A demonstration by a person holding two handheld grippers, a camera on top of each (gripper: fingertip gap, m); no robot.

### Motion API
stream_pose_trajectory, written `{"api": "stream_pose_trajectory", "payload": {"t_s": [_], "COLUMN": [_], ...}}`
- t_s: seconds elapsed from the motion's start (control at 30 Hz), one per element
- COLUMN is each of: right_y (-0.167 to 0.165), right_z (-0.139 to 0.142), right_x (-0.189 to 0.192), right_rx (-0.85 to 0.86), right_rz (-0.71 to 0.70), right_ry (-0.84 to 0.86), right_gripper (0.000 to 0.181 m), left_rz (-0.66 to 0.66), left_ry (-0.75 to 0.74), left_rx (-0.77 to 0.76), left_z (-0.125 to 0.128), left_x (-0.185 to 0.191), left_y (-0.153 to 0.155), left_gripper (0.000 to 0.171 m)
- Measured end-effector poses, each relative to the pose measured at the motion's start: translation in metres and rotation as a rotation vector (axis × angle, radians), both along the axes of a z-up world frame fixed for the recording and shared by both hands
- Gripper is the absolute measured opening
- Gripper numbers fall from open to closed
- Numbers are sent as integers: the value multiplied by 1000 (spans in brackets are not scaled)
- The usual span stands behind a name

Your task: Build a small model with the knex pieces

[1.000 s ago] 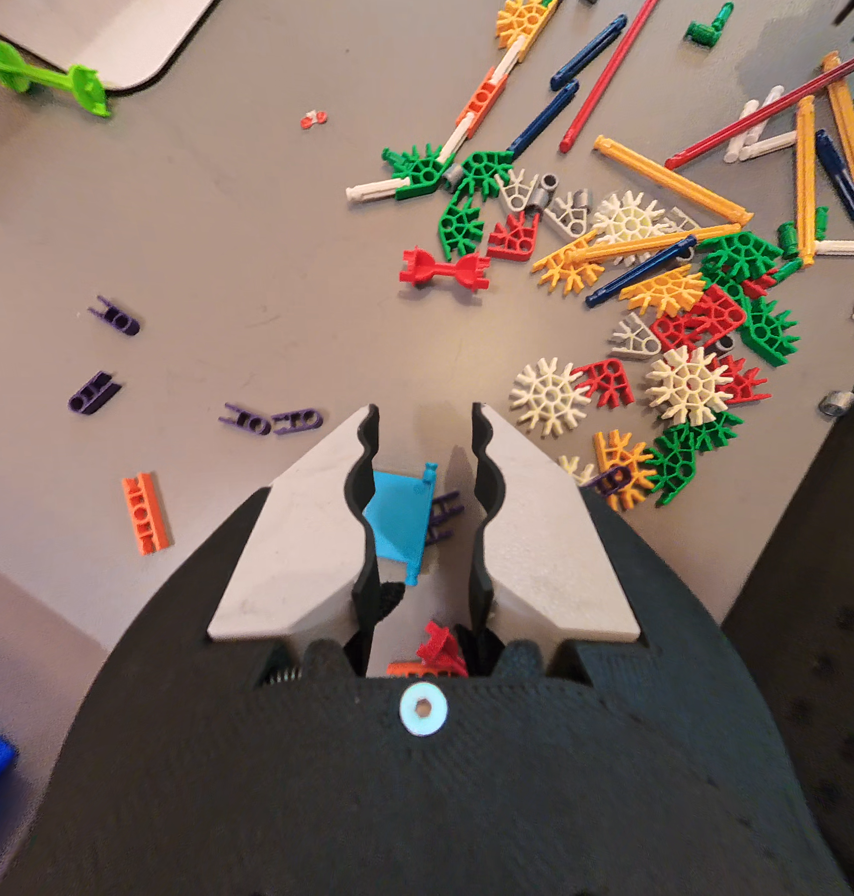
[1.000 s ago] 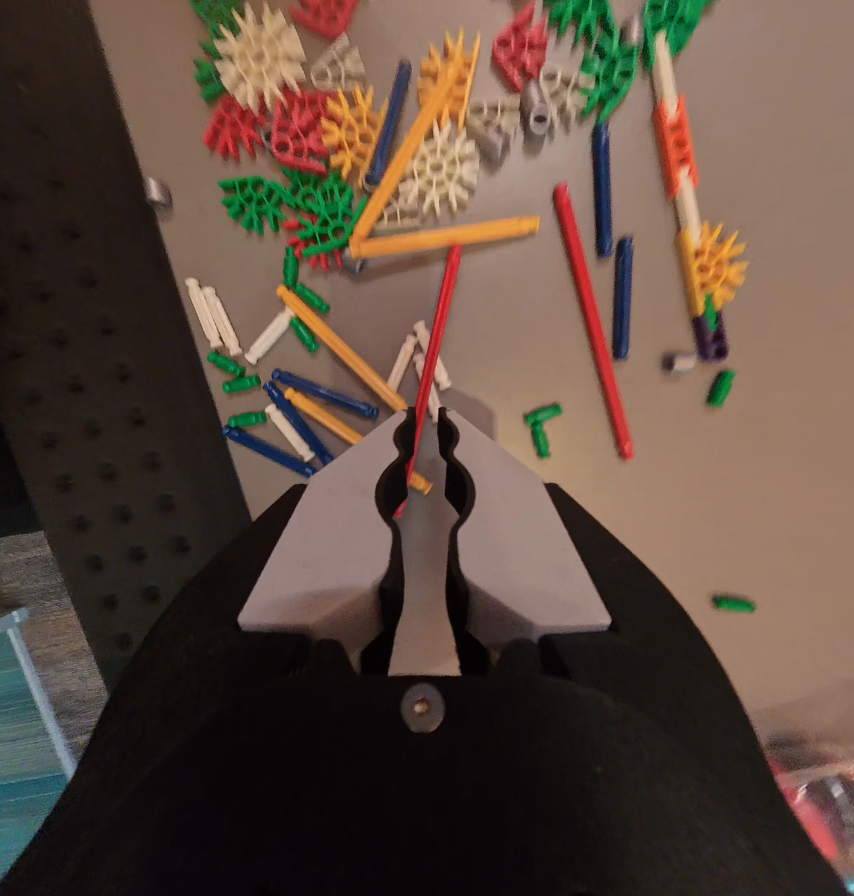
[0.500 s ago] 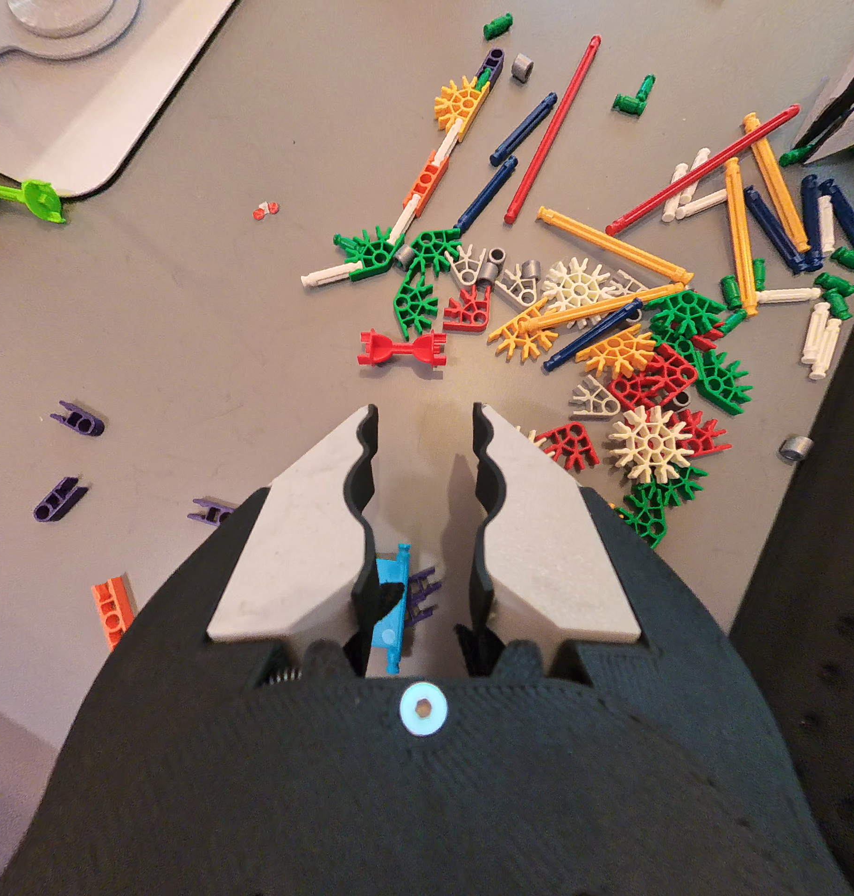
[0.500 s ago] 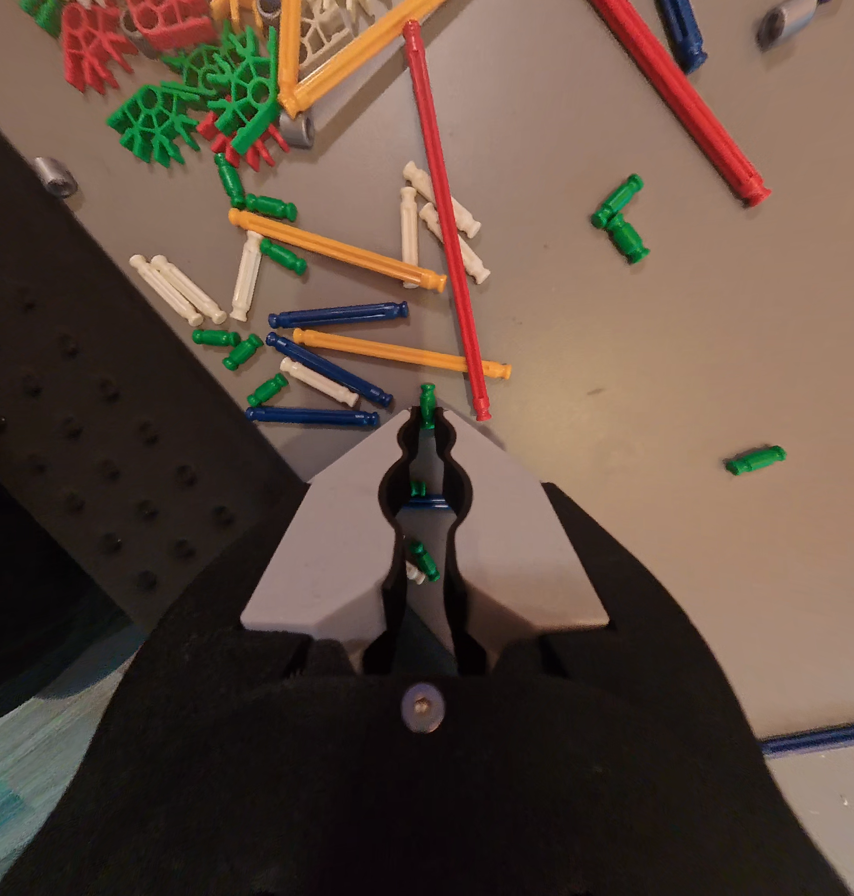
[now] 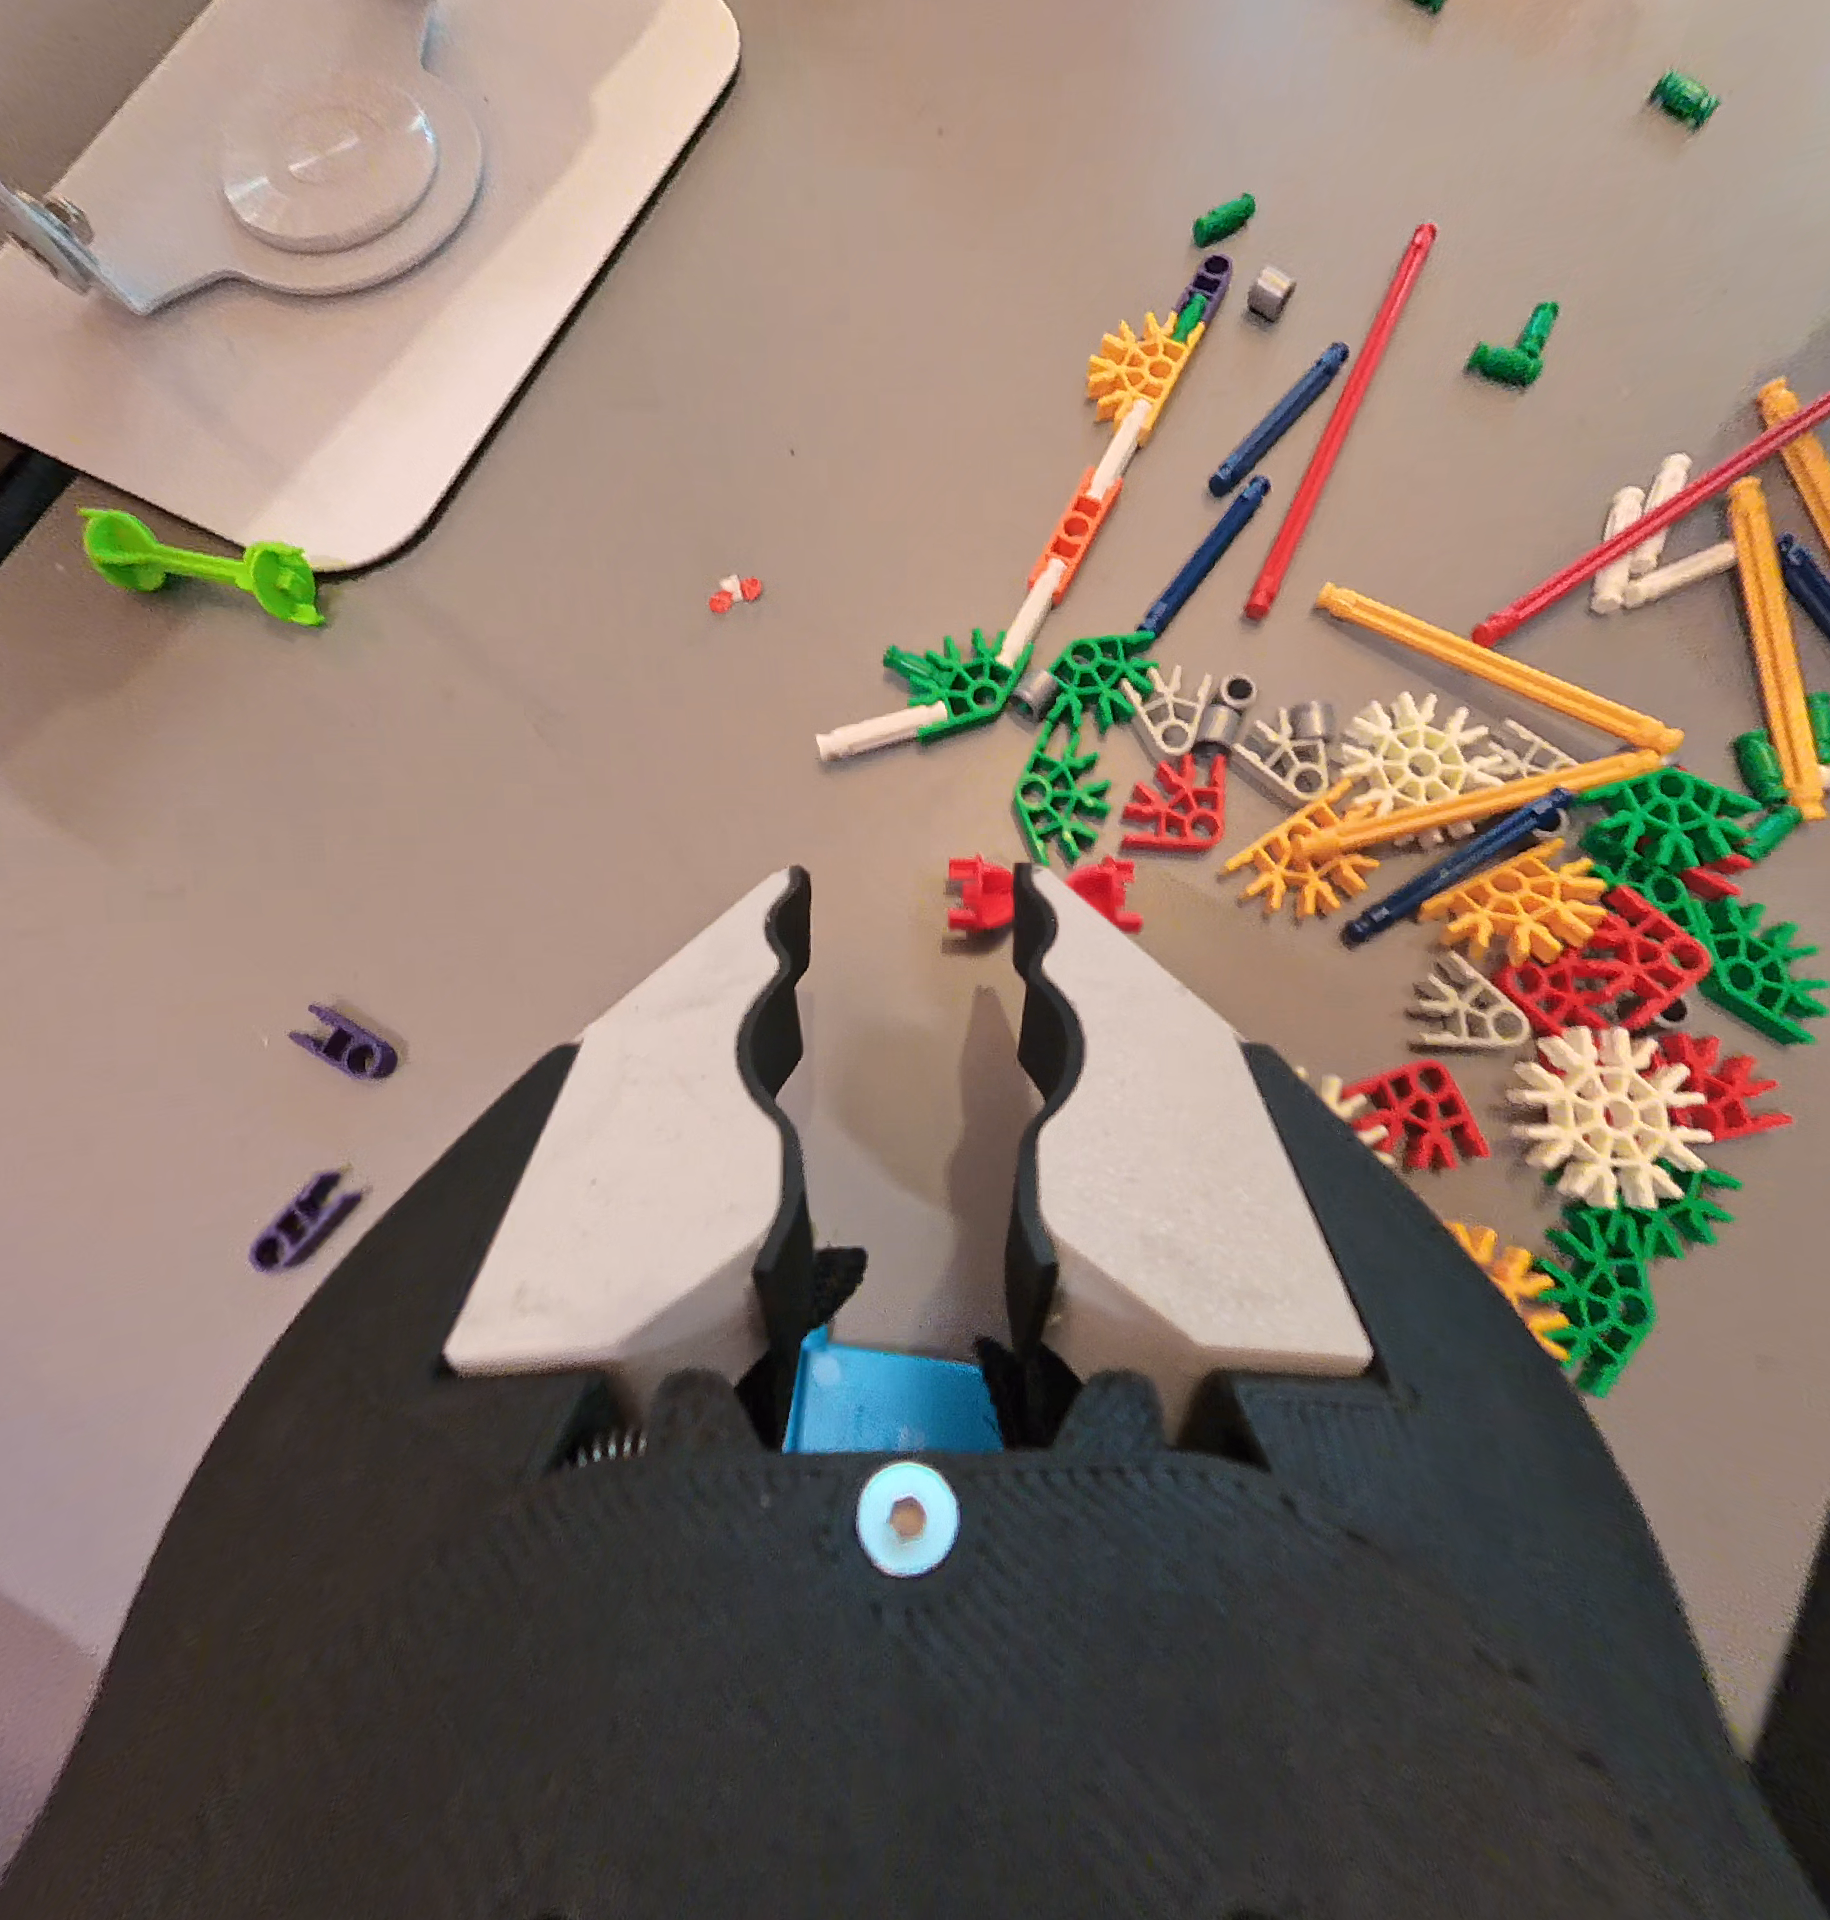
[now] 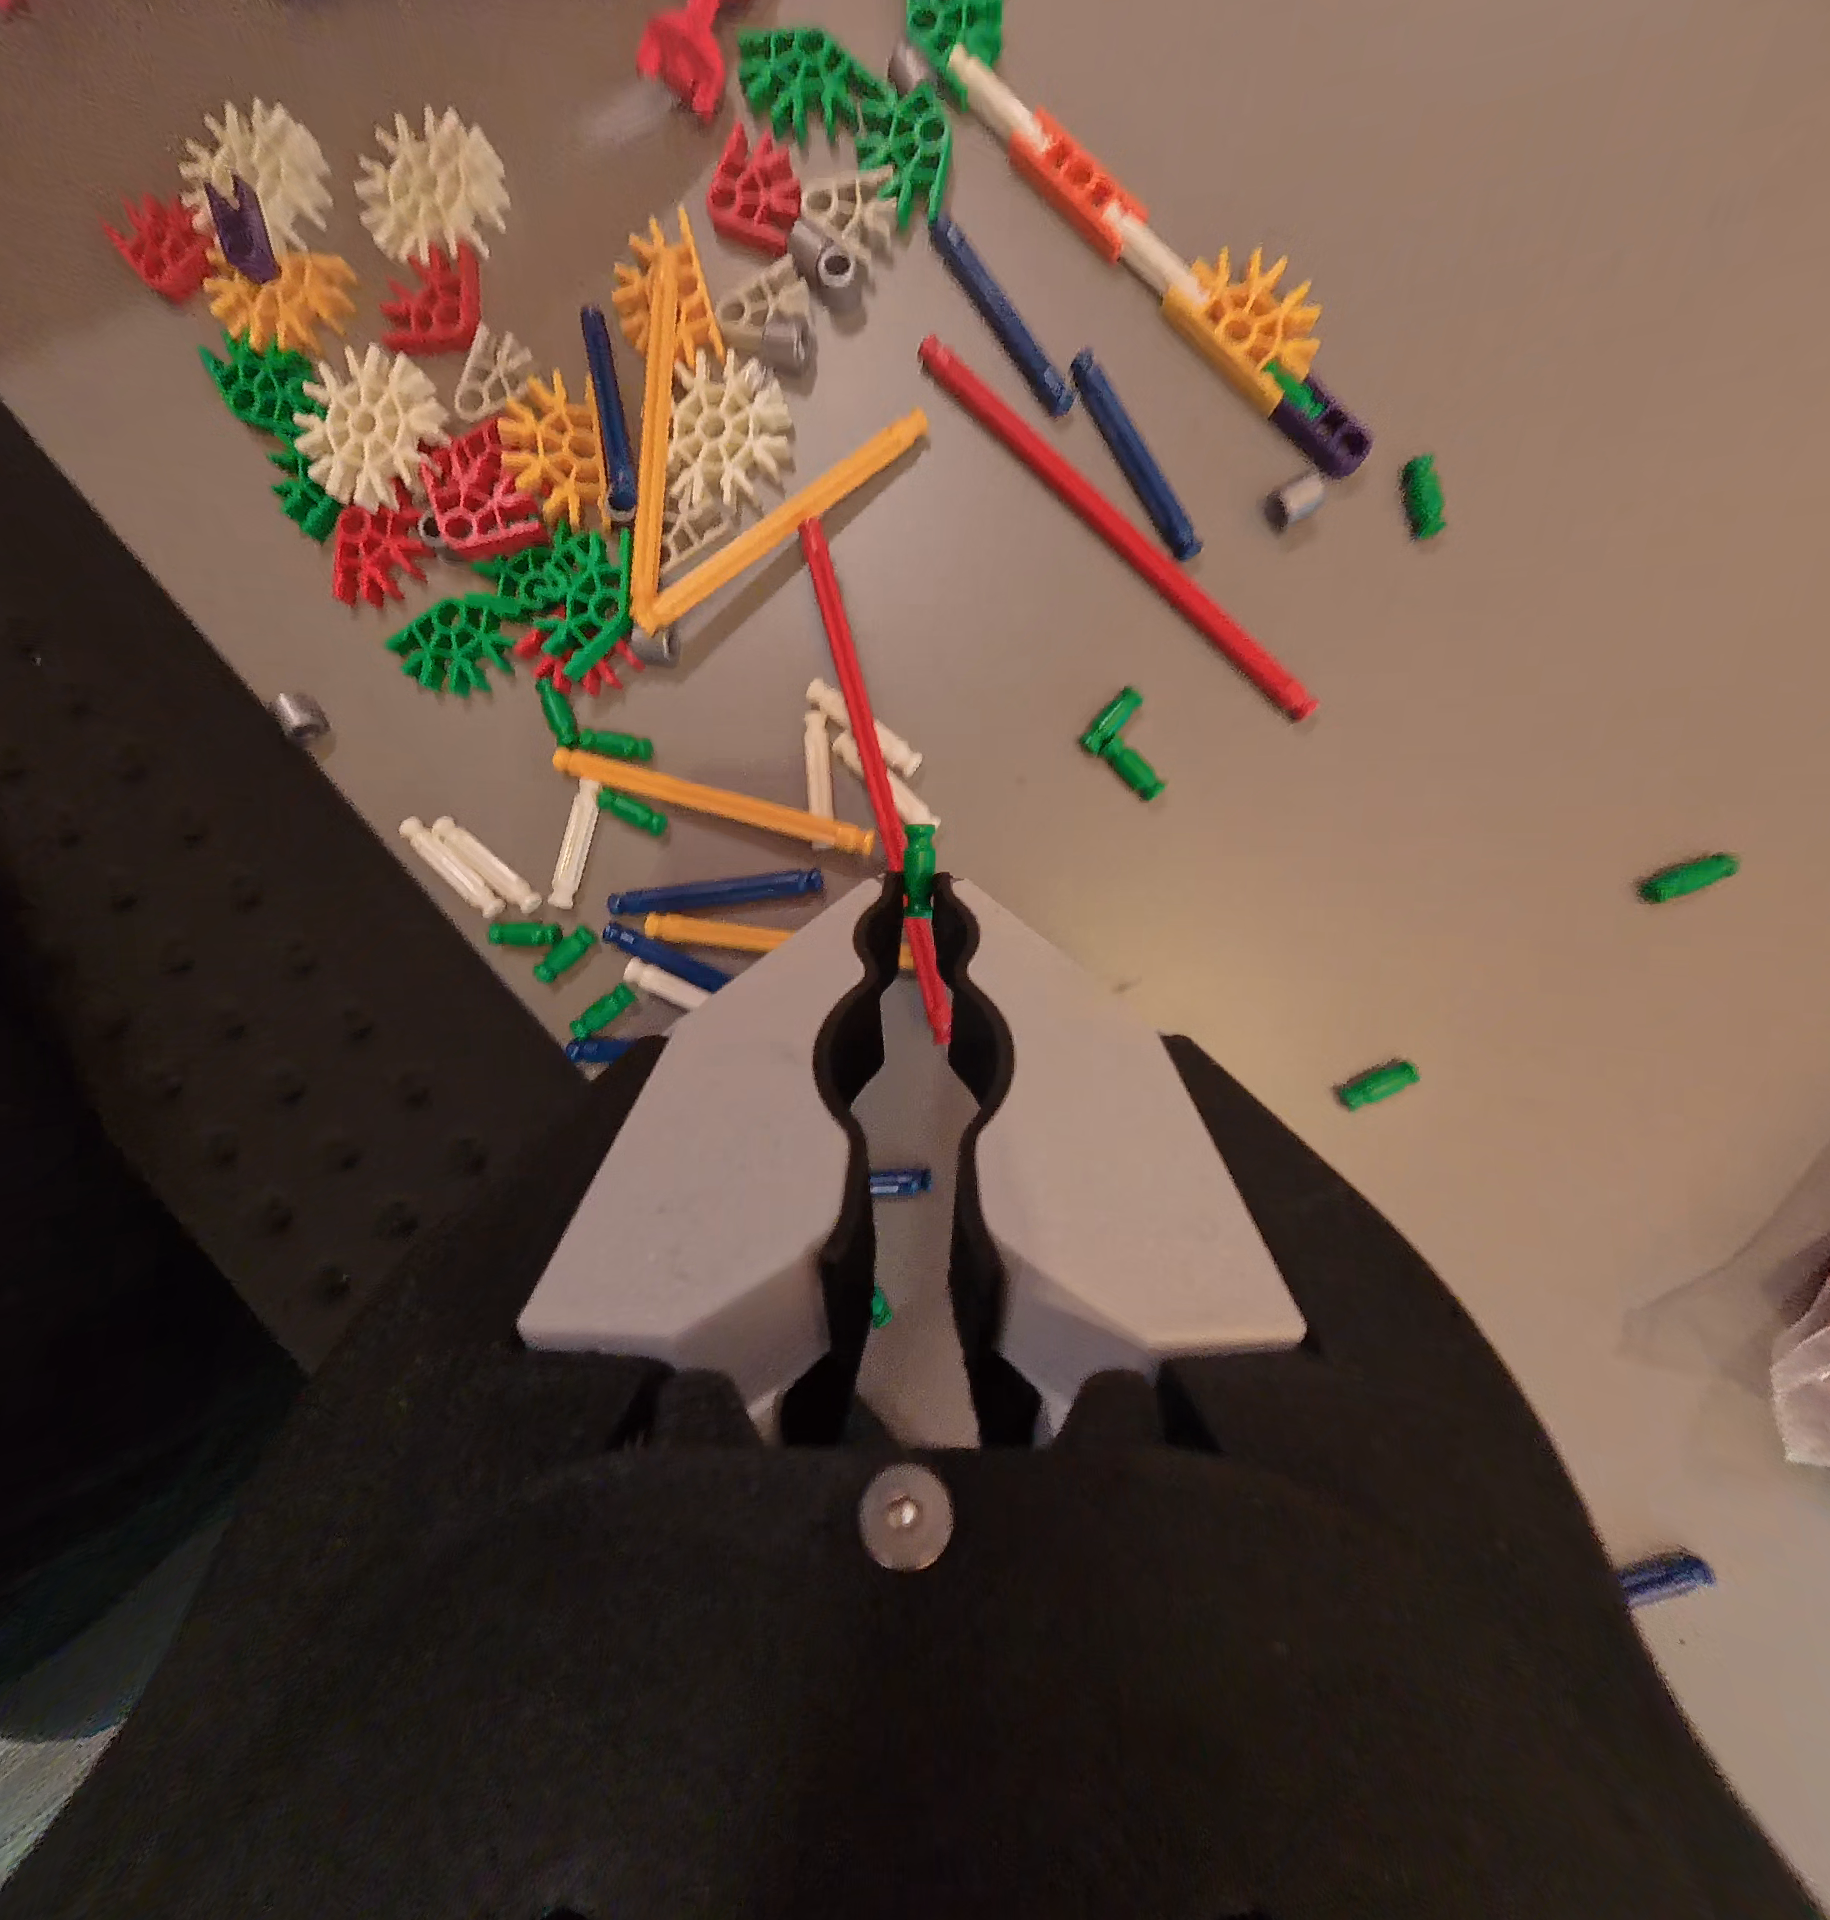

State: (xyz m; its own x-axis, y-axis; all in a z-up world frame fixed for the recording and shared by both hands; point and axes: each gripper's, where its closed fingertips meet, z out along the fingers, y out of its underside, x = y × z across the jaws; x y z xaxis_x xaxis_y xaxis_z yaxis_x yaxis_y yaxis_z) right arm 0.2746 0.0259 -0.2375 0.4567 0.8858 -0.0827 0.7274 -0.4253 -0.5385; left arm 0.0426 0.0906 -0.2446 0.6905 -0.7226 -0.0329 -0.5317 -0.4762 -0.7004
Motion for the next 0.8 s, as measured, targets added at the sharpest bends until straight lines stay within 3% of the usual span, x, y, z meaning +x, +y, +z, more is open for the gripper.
{"api": "stream_pose_trajectory", "payload": {"t_s": [0.4, 0.8], "right_y": [67, 99], "right_z": [33, 22], "right_x": [-51, -78], "right_rx": [83, 41], "right_rz": [0, -5], "right_ry": [98, 133], "right_gripper": [3, 3], "left_rz": [-15, -23], "left_ry": [-30, -40], "left_rx": [-21, -58], "left_z": [-16, -34], "left_x": [10, 7], "left_y": [46, 53], "left_gripper": [36, 35]}}
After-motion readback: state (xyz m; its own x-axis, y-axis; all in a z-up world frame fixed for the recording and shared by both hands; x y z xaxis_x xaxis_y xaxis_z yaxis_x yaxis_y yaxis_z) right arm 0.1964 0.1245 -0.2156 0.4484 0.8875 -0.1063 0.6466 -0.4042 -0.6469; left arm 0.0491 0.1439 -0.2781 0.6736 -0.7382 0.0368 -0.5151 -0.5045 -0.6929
